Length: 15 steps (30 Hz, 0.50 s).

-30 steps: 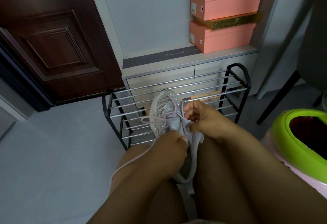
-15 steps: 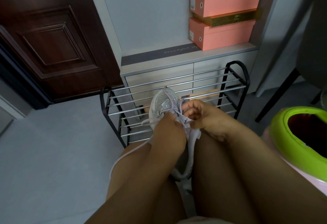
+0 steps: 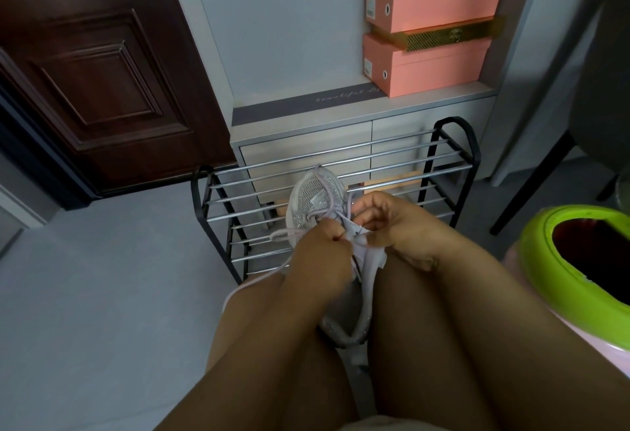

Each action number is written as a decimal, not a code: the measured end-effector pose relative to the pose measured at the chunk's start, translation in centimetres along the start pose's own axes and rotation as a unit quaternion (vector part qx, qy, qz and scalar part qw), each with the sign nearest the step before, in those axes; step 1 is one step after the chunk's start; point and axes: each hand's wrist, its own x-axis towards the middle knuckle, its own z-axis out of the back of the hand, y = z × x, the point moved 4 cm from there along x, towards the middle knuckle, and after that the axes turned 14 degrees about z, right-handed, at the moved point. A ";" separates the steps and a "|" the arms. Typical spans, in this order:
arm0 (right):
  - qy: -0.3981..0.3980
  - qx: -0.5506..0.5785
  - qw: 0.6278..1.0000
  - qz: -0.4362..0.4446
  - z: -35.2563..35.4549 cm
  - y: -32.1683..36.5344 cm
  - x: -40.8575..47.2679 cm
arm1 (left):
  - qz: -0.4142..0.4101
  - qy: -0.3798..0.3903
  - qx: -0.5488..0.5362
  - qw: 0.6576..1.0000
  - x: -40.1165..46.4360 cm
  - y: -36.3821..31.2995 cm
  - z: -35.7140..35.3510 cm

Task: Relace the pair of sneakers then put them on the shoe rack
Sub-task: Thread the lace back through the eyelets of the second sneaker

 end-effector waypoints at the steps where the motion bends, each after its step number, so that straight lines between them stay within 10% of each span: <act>1: -0.009 -0.001 1.000 -0.002 0.1 -0.1 0.0 | 0.006 0.024 -0.021 0.999 -0.5 -0.1 0.3; 8: -0.030 0.016 0.999 -0.016 -0.1 -0.3 0.3 | -0.008 0.261 0.131 0.956 -6.2 -1.8 1.3; 15: -0.005 0.098 0.995 -0.020 -0.6 -0.1 0.0 | -0.145 -0.018 0.310 0.940 -4.5 -3.1 3.3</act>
